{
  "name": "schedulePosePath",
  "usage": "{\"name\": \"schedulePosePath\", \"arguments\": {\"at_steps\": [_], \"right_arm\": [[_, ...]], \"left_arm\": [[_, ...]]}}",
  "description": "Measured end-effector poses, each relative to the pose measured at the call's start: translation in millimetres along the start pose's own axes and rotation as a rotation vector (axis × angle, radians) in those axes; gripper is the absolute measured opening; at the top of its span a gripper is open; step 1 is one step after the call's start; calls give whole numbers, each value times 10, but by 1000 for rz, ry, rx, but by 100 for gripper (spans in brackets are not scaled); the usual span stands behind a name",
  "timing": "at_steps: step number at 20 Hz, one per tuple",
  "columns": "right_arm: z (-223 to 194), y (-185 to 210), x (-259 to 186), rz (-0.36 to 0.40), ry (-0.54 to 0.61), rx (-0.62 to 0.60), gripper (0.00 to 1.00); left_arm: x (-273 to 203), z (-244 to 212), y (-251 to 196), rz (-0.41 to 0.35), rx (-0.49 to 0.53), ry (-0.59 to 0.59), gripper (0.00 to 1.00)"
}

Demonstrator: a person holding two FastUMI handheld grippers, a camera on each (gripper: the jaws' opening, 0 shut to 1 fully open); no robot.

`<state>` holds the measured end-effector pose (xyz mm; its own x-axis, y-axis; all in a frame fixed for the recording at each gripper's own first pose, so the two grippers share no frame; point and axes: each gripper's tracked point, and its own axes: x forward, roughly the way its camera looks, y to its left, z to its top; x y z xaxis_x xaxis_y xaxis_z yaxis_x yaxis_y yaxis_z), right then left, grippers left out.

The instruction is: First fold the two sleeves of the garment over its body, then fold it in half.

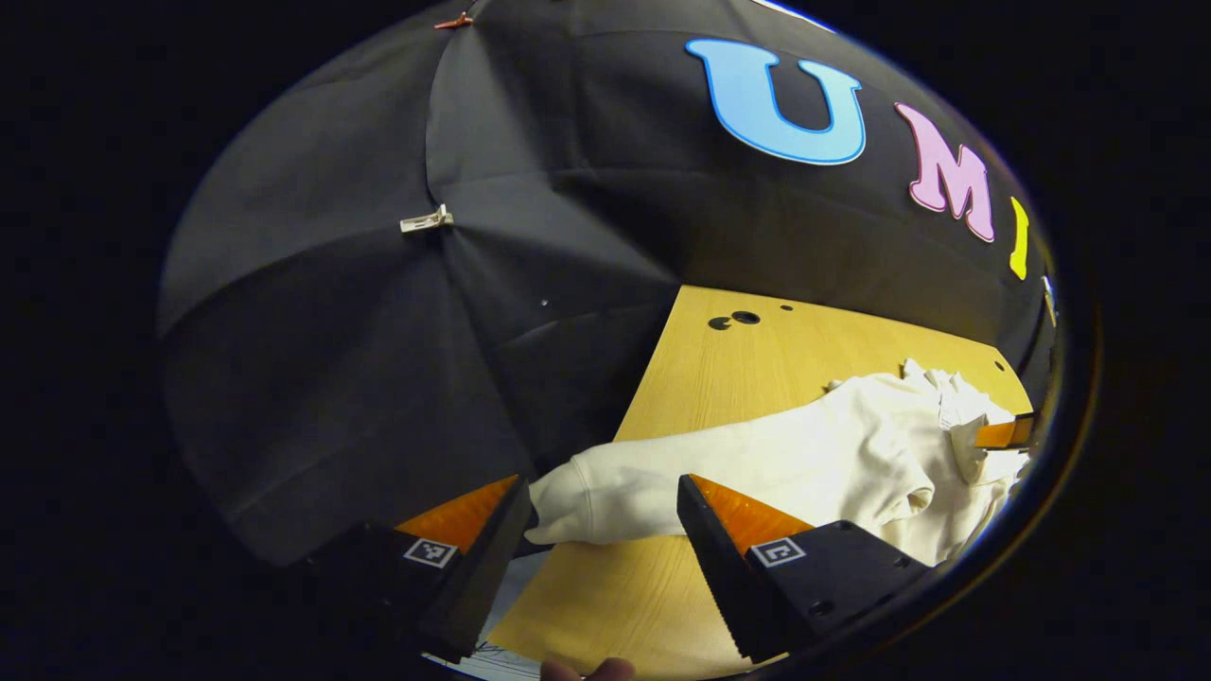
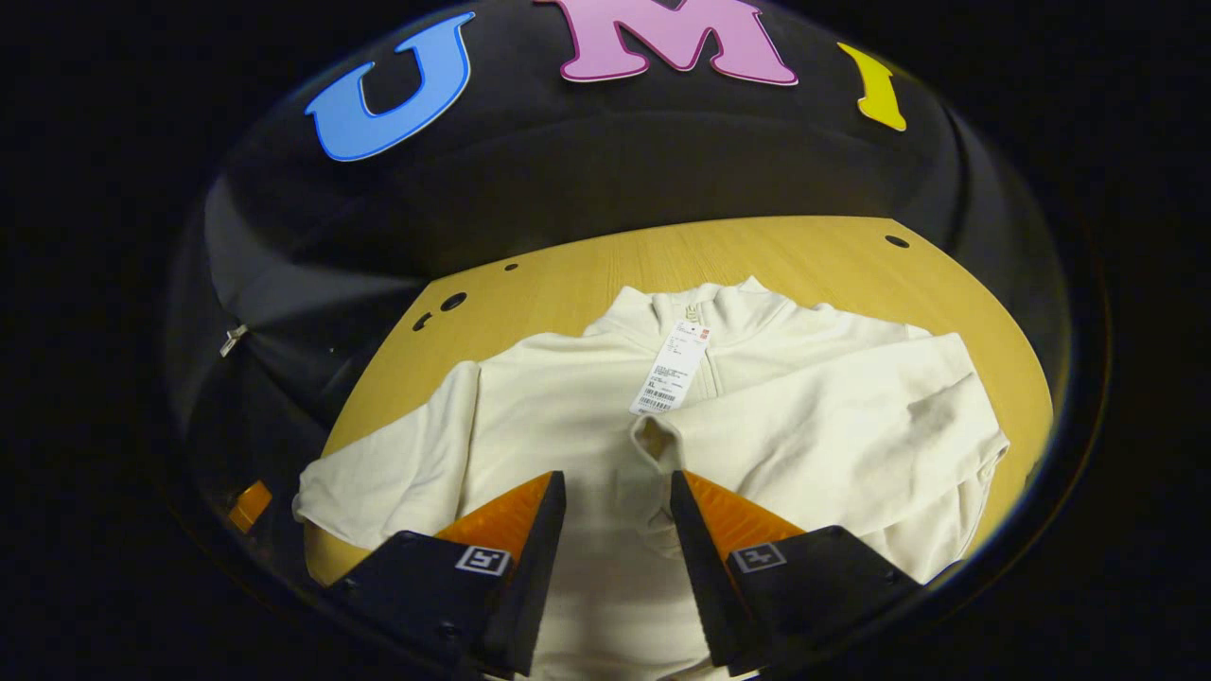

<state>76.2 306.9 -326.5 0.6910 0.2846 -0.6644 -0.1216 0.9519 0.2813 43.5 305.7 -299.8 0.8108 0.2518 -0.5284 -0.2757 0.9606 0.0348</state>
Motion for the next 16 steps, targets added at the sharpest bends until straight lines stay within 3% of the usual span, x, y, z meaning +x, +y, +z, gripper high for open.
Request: {"name": "schedulePosePath", "arguments": {"at_steps": [1, 2, 4, 5, 6, 10, 12, 13, 15, 16], "right_arm": [[11, 15, -80, 3, 2, -1, 77], [25, 18, -169, 0, 3, -9, 86], [24, 18, -337, 0, 6, -36, 87], [3, 23, -424, 5, 13, -49, 100], [-10, 13, -495, 8, 20, -63, 87], [-89, -322, -728, -71, 26, -138, 88], [-170, -480, -769, -99, 50, -132, 88], [-187, -578, -804, -116, 56, -123, 87], [-203, -742, -843, -150, 62, -104, 87], [-222, -836, -854, -172, 69, -103, 87]], "left_arm": [[45, -38, 4, 0, -12, 13, 96], [105, -78, 24, 3, -18, 29, 96], [226, -199, 99, 22, -21, 65, 95], [281, -273, 108, 22, -28, 90, 97], [335, -342, 123, 20, -37, 111, 97], [492, -563, 88, -16, -47, 195, 97], [549, -616, 62, -30, -18, 219, 97], [575, -668, 23, -43, -6, 239, 92], [618, -663, 18, -62, -9, 245, 96], [605, -652, 34, -74, -25, 247, 88]]}}
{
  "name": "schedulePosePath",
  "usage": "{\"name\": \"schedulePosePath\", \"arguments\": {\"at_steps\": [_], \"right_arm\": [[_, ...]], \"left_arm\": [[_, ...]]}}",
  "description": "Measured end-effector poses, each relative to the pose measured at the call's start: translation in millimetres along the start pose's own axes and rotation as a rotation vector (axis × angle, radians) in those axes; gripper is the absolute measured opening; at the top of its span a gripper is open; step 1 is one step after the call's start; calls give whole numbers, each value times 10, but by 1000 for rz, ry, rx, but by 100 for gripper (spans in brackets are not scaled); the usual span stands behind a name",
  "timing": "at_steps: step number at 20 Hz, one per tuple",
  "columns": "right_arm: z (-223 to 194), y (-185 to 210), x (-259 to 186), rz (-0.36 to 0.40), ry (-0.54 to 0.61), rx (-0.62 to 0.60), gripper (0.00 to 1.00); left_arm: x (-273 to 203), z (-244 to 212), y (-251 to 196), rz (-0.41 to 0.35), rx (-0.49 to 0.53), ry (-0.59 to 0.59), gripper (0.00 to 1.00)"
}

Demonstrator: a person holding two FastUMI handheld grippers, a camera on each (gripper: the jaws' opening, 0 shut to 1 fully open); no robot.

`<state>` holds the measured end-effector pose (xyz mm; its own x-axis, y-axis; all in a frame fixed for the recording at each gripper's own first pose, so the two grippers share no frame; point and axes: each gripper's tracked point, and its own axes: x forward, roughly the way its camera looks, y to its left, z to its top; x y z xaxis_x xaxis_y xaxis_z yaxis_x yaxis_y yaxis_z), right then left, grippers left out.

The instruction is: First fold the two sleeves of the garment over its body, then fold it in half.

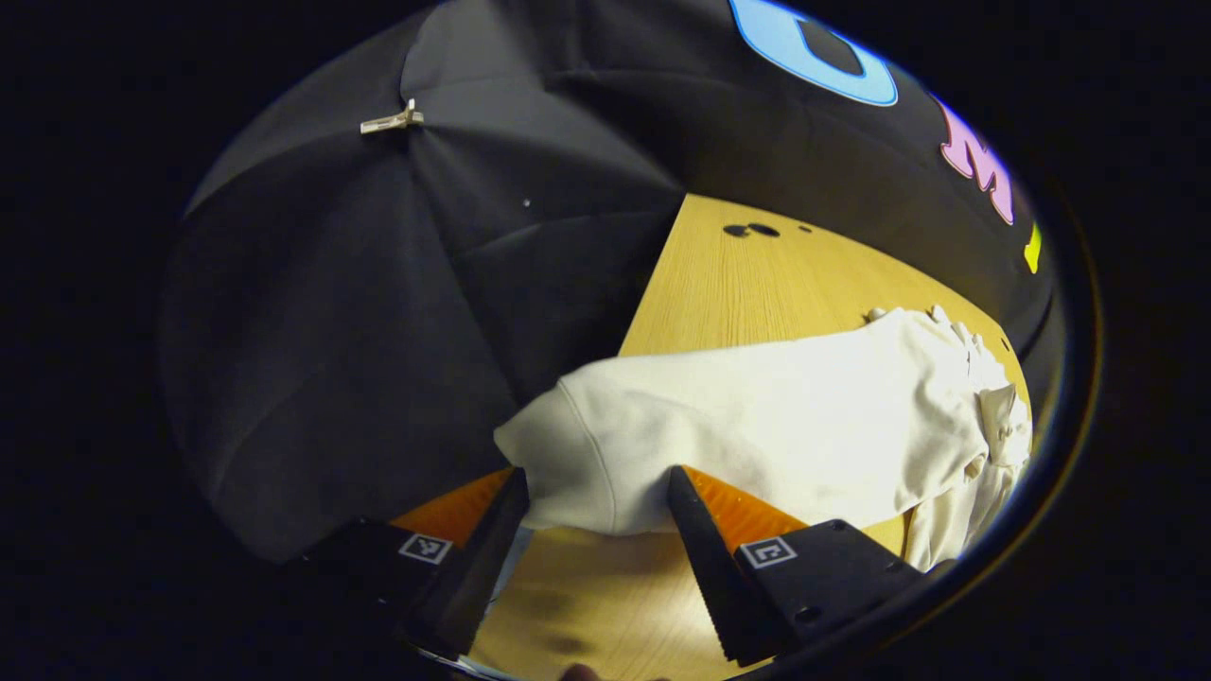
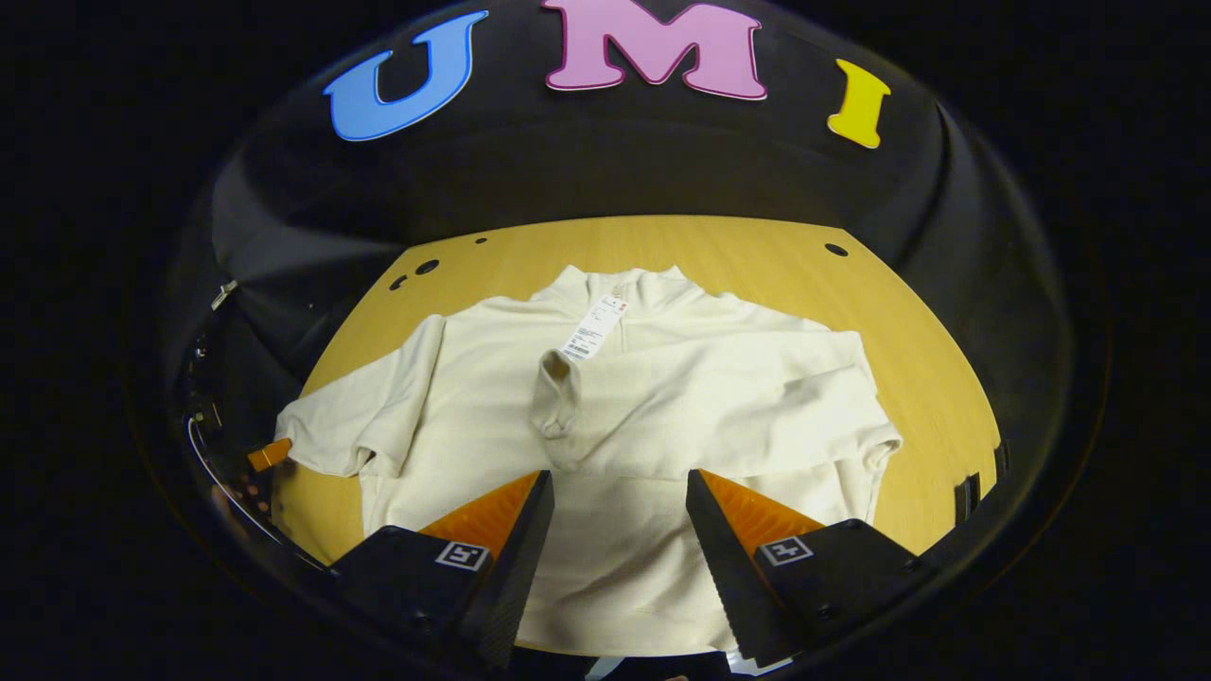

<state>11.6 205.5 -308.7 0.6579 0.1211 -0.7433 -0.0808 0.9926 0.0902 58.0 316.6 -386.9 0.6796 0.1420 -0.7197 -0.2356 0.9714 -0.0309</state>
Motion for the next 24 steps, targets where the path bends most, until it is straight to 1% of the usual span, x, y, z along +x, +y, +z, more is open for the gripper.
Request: {"name": "schedulePosePath", "arguments": {"at_steps": [1, 2, 4, 5, 6, 7, 8, 10, 11, 13, 16, 21, 24], "right_arm": [[-49, -113, 14, -31, 12, -3, 87], [-107, -207, 26, -56, 30, -2, 87], [-204, -268, 42, -62, 53, 22, 87], [-236, -306, 50, -64, 61, 33, 87], [-254, -335, 56, -65, 64, 39, 87], [-263, -356, 58, -65, 65, 42, 87], [-264, -372, 71, -63, 66, 46, 87], [-251, -372, 76, -58, 66, 54, 87], [-239, -373, 65, -54, 62, 57, 87], [-247, -382, 60, -47, 62, 46, 87], [-252, -429, 54, -38, 62, 36, 87], [-263, -557, 73, -33, 71, 58, 87], [-286, -667, 76, -28, 75, 71, 87]], "left_arm": [[45, -19, 25, -4, -23, 6, 92], [52, 5, 33, -16, -46, 5, 86], [76, -3, 64, -36, -84, 35, 81], [83, -3, 75, -46, -95, 48, 74], [79, 15, 103, -46, -96, 59, 71], [73, 34, 164, -28, -86, 55, 67], [78, 82, 233, 1, -68, 37, 52], [54, 118, 215, 15, -50, 25, 22], [55, 113, 221, 21, -40, 23, 18], [23, 167, 202, 34, -33, 5, 14], [-98, 312, 93, 35, -7, -46, 12], [-350, 572, -301, -13, 5, -113, 10], [-550, 763, -632, -48, 1, -167, 10]]}}
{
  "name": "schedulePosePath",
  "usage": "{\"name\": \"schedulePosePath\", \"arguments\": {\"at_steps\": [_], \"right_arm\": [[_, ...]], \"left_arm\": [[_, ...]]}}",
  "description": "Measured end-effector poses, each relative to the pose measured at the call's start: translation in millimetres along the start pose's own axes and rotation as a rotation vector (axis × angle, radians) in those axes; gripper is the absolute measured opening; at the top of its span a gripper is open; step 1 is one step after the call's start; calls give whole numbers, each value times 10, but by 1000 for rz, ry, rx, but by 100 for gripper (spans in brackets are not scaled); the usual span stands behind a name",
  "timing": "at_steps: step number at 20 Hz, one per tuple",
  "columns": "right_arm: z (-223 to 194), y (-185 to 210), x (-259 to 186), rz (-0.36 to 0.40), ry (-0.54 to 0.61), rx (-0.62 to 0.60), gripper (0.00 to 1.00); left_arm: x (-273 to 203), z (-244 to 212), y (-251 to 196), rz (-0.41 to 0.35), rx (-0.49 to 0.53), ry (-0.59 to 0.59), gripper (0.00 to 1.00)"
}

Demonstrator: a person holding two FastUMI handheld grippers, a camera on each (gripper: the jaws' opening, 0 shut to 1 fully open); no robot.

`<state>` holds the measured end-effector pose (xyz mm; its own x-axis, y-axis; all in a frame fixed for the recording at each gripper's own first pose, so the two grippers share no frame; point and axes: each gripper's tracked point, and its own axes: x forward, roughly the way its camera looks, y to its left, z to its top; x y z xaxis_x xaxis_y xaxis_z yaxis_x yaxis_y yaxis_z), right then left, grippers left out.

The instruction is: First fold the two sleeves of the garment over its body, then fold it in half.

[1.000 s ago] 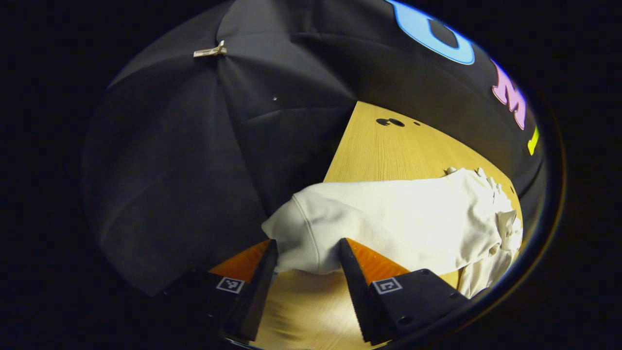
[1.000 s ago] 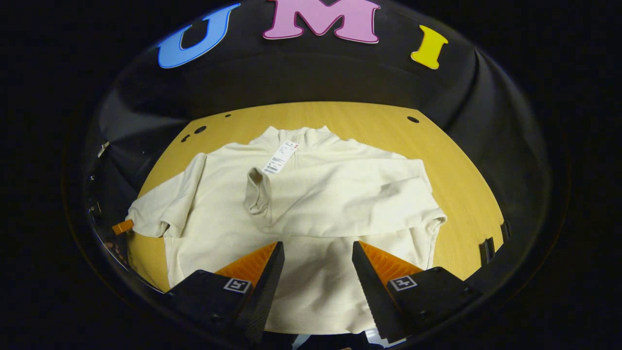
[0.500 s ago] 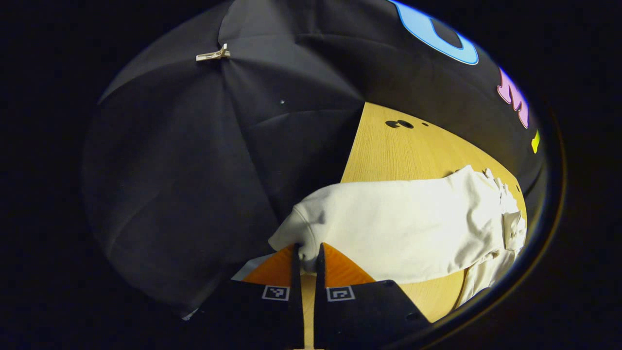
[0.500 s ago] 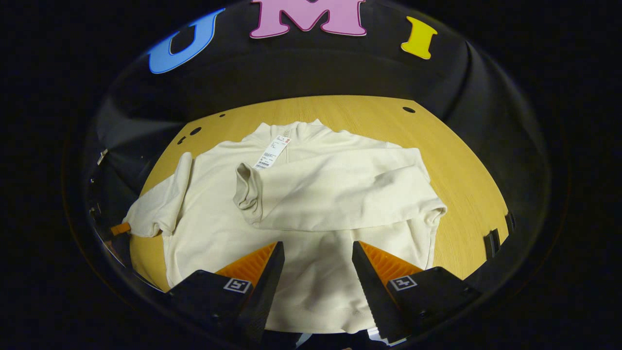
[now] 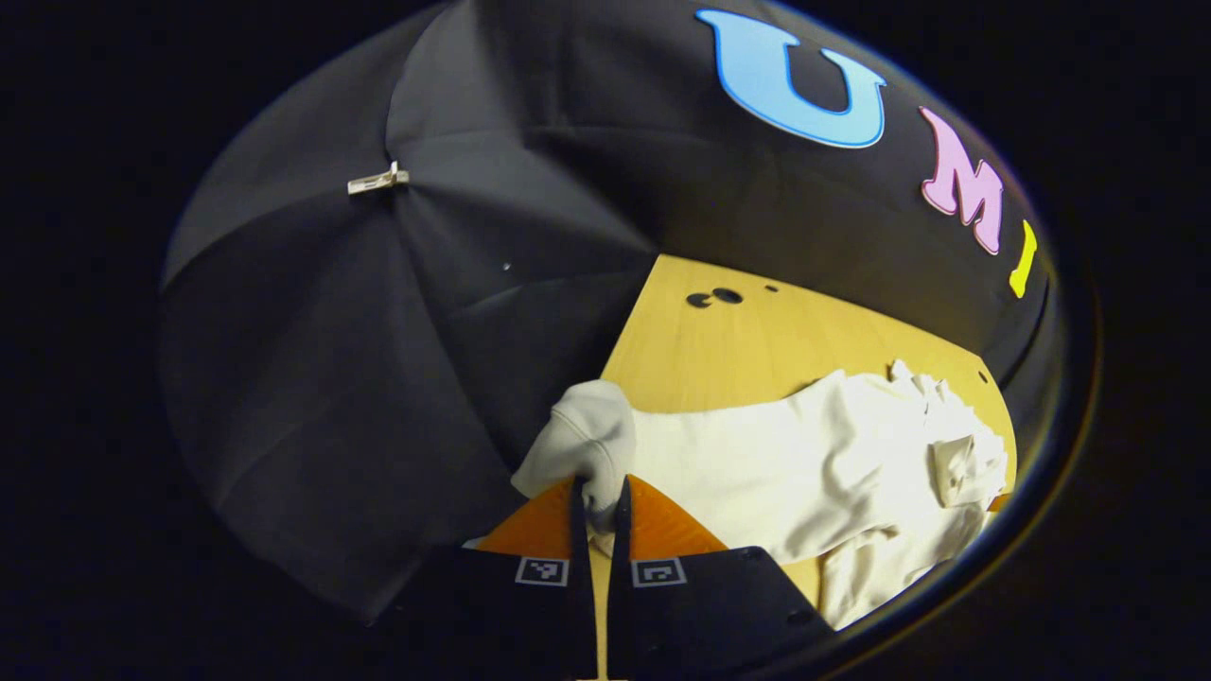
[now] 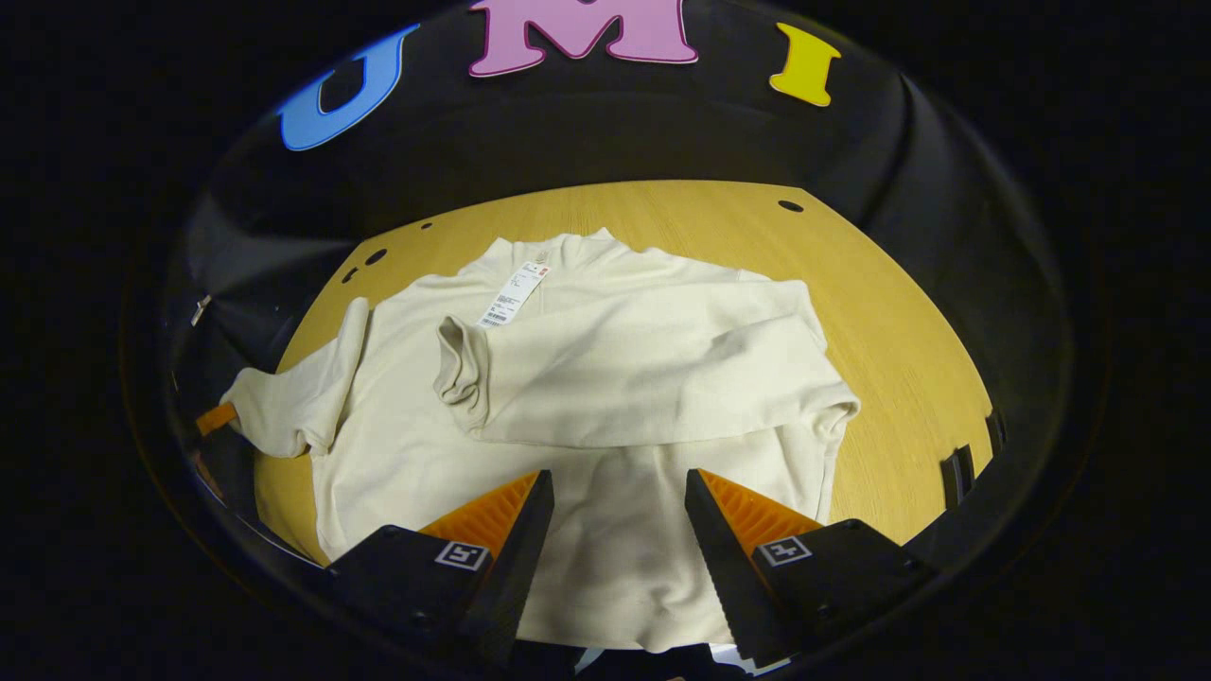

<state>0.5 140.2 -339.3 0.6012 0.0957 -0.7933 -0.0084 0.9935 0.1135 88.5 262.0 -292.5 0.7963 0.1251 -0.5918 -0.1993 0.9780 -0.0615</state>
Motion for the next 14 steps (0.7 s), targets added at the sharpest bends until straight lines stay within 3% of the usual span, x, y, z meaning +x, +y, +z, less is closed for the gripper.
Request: {"name": "schedulePosePath", "arguments": {"at_steps": [6, 14], "right_arm": [[-15, -321, 22, -5, 0, 39, 87], [17, -779, 50, -10, -4, 60, 87]], "left_arm": [[-241, 317, -857, -88, 28, -69, 10], [-403, 394, -1974, -194, 87, -88, 10]]}}
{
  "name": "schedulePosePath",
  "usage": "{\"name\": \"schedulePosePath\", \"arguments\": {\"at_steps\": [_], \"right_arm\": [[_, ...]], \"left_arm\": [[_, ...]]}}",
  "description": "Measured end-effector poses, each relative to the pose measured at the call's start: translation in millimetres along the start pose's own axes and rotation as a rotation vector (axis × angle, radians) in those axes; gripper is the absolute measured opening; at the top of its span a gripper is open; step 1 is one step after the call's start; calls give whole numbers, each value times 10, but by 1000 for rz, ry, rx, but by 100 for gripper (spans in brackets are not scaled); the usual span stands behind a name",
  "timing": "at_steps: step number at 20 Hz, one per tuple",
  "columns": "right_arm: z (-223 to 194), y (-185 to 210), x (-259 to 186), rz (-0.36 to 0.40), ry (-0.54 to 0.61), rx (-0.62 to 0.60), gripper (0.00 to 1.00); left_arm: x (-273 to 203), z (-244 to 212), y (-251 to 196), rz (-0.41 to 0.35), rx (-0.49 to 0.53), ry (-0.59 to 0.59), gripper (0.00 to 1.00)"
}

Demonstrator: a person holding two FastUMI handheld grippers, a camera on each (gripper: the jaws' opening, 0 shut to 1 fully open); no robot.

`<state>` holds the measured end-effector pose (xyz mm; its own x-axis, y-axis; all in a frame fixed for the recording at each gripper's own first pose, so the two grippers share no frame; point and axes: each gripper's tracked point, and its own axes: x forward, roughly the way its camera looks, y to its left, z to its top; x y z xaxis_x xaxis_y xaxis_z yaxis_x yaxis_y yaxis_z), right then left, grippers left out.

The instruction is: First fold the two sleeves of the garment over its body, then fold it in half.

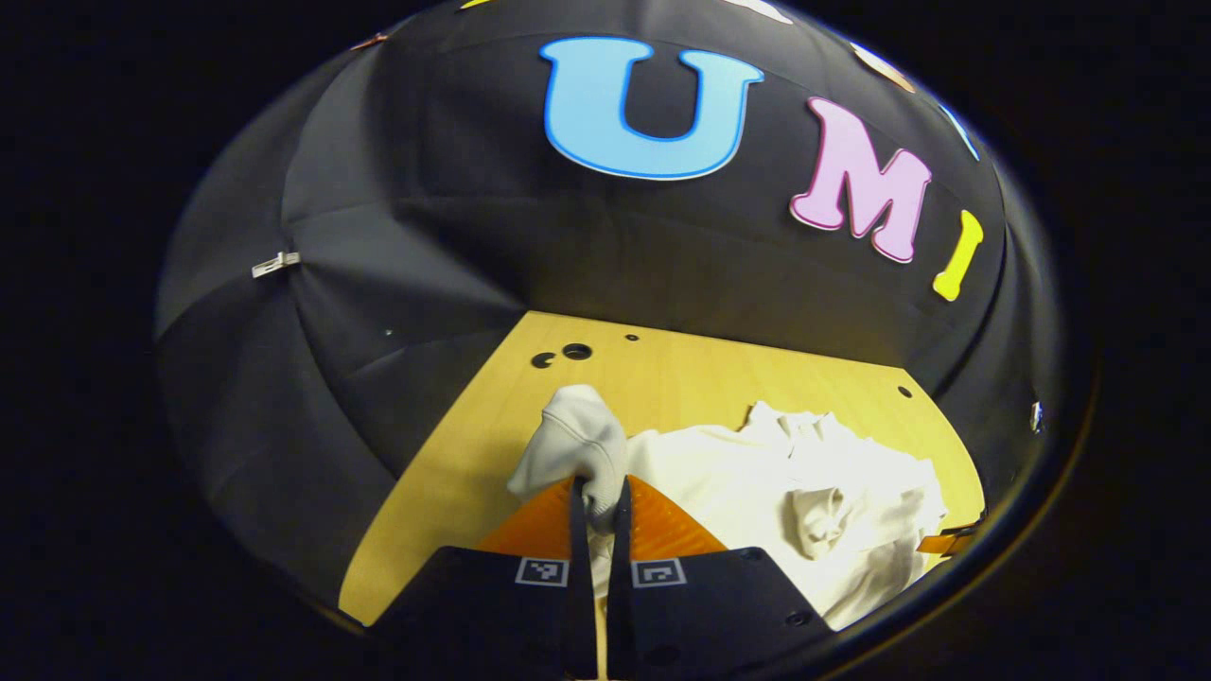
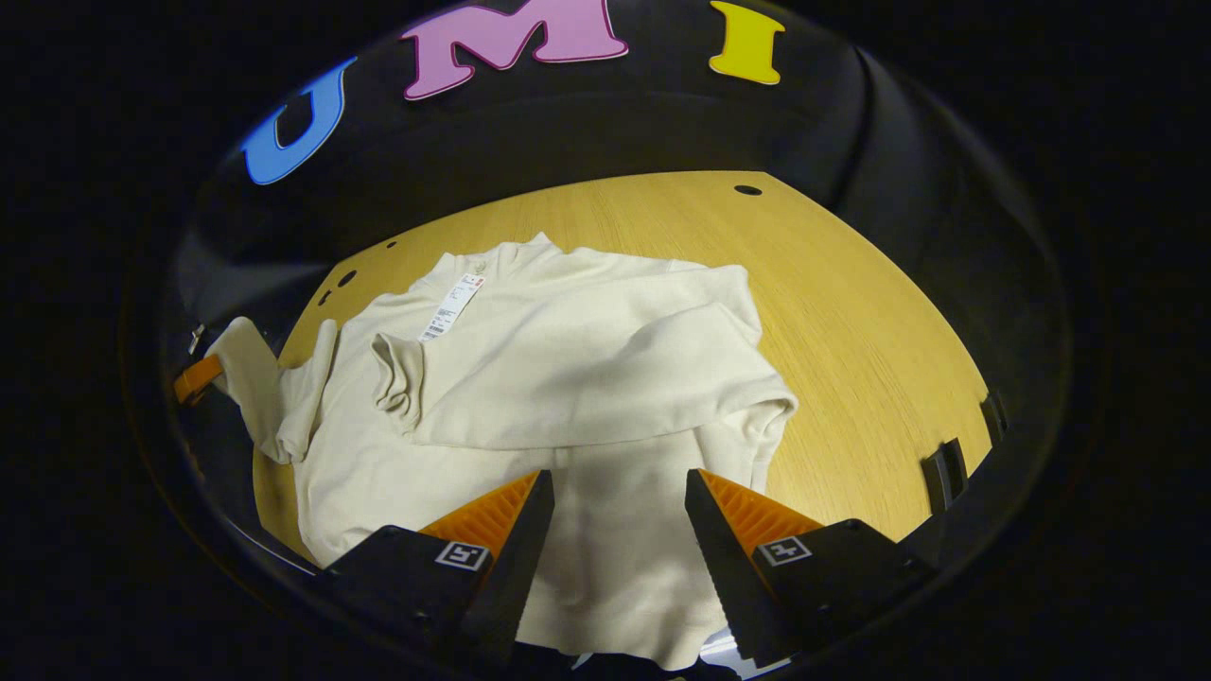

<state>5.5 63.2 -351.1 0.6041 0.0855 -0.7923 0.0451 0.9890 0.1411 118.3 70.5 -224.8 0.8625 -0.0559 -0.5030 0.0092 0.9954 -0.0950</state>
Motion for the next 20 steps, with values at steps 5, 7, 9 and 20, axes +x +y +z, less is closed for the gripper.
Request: {"name": "schedulePosePath", "arguments": {"at_steps": [5, 7, 9, 20], "right_arm": [[15, -253, 49, 6, 8, 21, 87], [13, -359, 78, 7, 12, 9, 87], [-5, -462, 104, 13, 22, 3, 87], [110, -923, 199, 86, 48, -43, 87]], "left_arm": [[51, 14, -648, -53, 46, 9, 10], [70, -22, -894, -69, 66, 13, 10], [122, -73, -1116, -79, 89, 22, 10], [465, -653, -2134, -52, 141, 89, 10]]}}
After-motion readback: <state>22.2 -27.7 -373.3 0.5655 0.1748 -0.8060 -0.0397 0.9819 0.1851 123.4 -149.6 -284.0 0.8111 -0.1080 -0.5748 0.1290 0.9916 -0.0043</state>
